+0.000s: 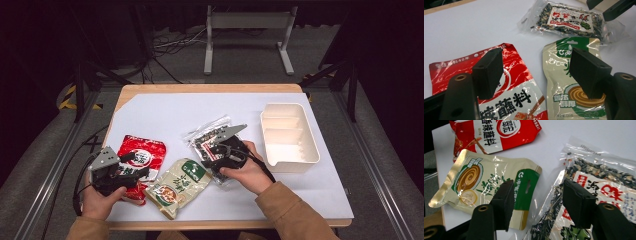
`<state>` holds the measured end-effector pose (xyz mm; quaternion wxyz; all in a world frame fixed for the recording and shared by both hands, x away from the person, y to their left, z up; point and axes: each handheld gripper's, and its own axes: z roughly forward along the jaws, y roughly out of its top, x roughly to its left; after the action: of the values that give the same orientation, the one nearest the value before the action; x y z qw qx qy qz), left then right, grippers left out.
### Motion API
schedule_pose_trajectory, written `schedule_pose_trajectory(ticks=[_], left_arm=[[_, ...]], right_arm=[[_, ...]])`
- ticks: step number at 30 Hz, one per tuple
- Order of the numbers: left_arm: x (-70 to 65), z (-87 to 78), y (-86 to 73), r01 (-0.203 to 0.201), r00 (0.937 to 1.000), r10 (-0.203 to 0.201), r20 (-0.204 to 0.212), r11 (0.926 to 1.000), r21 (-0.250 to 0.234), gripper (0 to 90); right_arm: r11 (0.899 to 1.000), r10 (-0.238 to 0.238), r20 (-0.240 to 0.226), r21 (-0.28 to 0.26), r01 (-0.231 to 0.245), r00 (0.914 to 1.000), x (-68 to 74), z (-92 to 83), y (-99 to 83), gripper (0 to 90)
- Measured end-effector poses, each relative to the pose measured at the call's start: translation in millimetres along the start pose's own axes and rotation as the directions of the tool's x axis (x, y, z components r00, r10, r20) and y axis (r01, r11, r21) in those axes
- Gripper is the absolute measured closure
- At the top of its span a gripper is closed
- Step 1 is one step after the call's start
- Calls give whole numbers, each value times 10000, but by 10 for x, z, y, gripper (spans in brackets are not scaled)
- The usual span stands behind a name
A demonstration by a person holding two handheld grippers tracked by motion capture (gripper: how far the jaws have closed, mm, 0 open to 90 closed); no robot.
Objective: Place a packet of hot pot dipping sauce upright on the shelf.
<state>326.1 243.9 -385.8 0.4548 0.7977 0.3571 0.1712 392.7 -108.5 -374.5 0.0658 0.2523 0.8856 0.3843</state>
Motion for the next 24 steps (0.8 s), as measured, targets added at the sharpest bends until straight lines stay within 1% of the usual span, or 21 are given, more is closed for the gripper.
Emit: schedule_pose_trajectory(ticks=[3, 6, 9, 11, 12, 14, 16, 17, 22, 24], left_arm=[[3, 5, -1, -52, 10000, 52, -15, 10000, 43, 282], [1, 12, -2, -66, 10000, 66, -12, 10000, 57, 282], [2, 16, -3, -48, 10000, 48, 11, 10000, 81, 281], [-2, 19, -6, -4, 10000, 4, 20, 9999, 103, 281], [1, 22, -6, -36, 10000, 36, 21, 9999, 97, 282], [1, 24, -8, -35, 10000, 35, 20, 9999, 105, 282], [2, 30, -11, -13, 10000, 12, 26, 10000, 83, 283], [3, 29, -12, -11, 10000, 10, 22, 9999, 108, 282], [2, 33, -13, -15, 10000, 14, 32, 9999, 104, 283], [1, 32, -9, -76, 10000, 76, -3, 9998, 162, 284]], right_arm=[[9997, 48, -183, 242, -44, 9998, 17, 93, 13, 450], [9988, 89, -257, 476, -76, 9996, 32, 174, 17, 465], [9964, 177, -321, 829, -150, 9993, 39, 261, 12, 479], [9934, 318, -517, 1117, -258, 9982, 44, 317, 7, 486], [9918, 342, -508, 1247, -277, 9981, 49, 337, 4, 486], [9907, 330, -511, 1338, -259, 9981, 50, 358, 1, 486], [9871, 480, -502, 1551, -397, 9976, 59, 398, -7, 486], [9855, 479, -553, 1656, -381, 9973, 59, 409, -11, 486], [9790, 517, -722, 2005, -363, 9960, 82, 475, -30, 486], [9781, 537, -713, 2044, -381, 9960, 93, 487, -34, 485]])
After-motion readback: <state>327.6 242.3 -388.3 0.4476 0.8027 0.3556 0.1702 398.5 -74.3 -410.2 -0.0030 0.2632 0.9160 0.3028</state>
